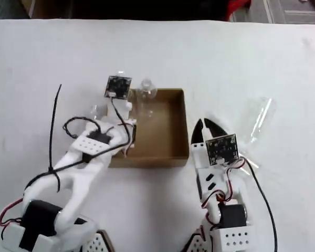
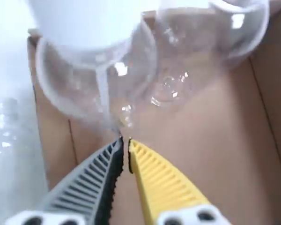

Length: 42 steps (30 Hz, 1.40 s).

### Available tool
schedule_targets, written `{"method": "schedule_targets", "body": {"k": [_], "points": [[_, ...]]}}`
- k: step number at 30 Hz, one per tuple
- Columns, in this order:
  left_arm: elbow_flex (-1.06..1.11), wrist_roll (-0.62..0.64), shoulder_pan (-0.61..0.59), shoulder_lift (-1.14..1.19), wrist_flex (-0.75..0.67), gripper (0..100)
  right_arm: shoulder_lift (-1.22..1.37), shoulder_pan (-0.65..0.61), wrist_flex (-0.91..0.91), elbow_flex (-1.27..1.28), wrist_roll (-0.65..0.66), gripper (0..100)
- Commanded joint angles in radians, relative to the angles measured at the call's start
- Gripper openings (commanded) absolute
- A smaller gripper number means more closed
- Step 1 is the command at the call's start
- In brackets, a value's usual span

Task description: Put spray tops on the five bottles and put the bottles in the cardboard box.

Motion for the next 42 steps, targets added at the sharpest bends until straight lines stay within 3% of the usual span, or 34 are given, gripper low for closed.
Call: {"method": "schedule_targets", "body": {"k": [1, 25, 32, 42], "points": [[-0.049, -0.017, -0.013, -0.004, -0.021, 2, -0.005, 0.002, -0.021, 0.009, 0.014, 1.7], [-0.068, -0.074, 0.016, 0.044, -0.055, 2, -0.005, 0.002, -0.021, 0.009, 0.014, 1.7], [-0.229, -0.081, 0.016, 0.166, 0.078, 2, -0.005, -0.021, -0.015, 0.009, 0.018, 1.7], [-0.227, -0.081, -0.008, 0.168, 0.035, 2, -0.005, -0.021, -0.015, 0.009, 0.020, 1.7]]}}
